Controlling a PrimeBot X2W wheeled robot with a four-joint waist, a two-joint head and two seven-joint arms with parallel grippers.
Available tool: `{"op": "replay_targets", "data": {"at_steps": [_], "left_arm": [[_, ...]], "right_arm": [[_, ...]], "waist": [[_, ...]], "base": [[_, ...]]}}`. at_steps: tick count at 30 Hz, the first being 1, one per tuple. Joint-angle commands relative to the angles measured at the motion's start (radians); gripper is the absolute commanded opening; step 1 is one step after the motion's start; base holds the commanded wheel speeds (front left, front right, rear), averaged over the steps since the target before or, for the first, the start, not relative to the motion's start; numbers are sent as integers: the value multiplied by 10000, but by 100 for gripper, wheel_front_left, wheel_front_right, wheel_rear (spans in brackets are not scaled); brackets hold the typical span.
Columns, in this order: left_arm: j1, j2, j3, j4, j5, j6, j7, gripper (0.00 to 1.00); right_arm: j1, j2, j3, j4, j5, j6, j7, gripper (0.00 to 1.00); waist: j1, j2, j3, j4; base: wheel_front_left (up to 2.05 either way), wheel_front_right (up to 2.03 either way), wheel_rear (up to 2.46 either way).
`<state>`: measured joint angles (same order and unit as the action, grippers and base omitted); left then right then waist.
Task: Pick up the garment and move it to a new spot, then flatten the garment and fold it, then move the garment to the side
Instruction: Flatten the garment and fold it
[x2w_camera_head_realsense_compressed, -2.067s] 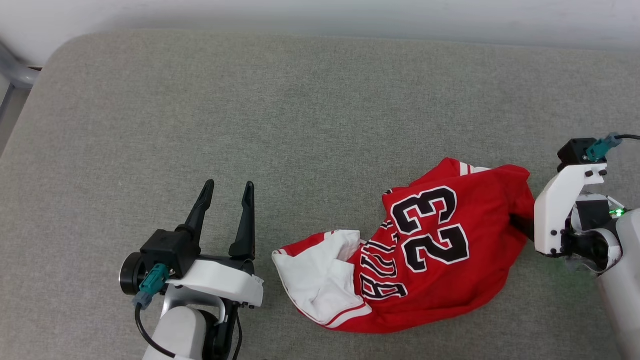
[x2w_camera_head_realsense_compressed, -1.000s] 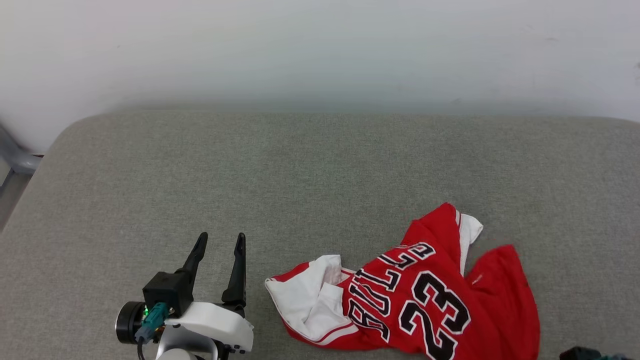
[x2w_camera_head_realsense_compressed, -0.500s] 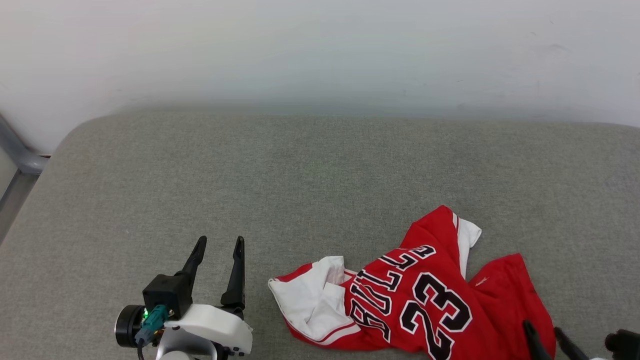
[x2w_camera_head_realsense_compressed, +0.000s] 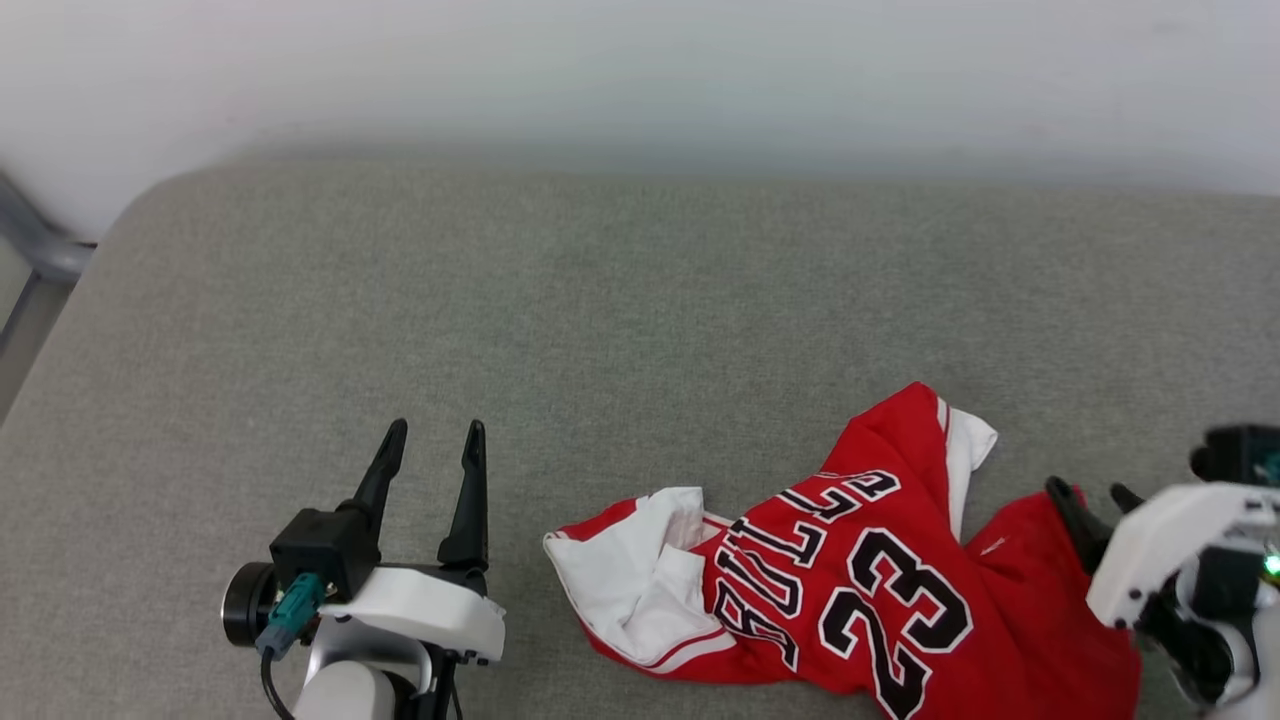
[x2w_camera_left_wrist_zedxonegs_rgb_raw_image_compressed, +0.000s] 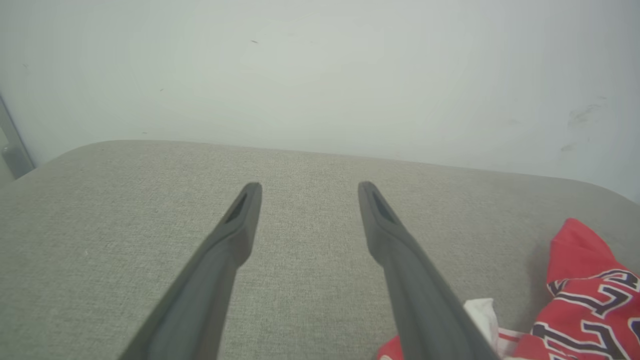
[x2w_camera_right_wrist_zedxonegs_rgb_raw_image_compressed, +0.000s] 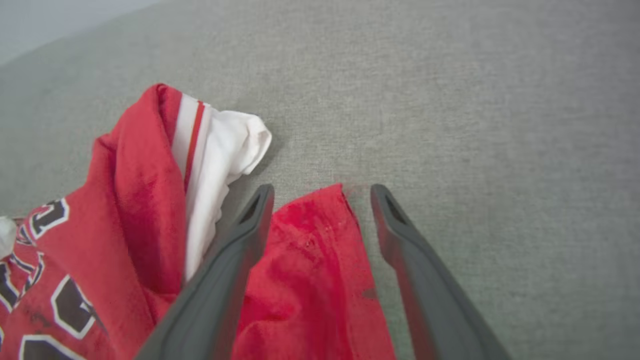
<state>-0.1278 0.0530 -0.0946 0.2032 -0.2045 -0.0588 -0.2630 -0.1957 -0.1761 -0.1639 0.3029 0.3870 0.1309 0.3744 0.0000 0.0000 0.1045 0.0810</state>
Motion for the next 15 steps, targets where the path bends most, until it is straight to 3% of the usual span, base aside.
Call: {"op": "replay_targets", "data": {"at_steps": [1,7,15], "left_arm": [[-155,16,-23,-71,2,-12,-25,100],[-595,-13,-194,-203,-103,-15,-25,100],[-951,-30,-376,-272,-393,129,-25,100]], "right_arm": [[-480,-245,330,235,-32,-3,527,100],[-2204,-988,1748,1007,389,-3,2508,100],[-3289,-1745,3405,2044,478,-3,4047,100]], "waist": [[0,0,303,162],[0,0,1008,546],[0,0,1653,908]], "base": [[0,0,0],[0,0,0],[0,0,0]]}}
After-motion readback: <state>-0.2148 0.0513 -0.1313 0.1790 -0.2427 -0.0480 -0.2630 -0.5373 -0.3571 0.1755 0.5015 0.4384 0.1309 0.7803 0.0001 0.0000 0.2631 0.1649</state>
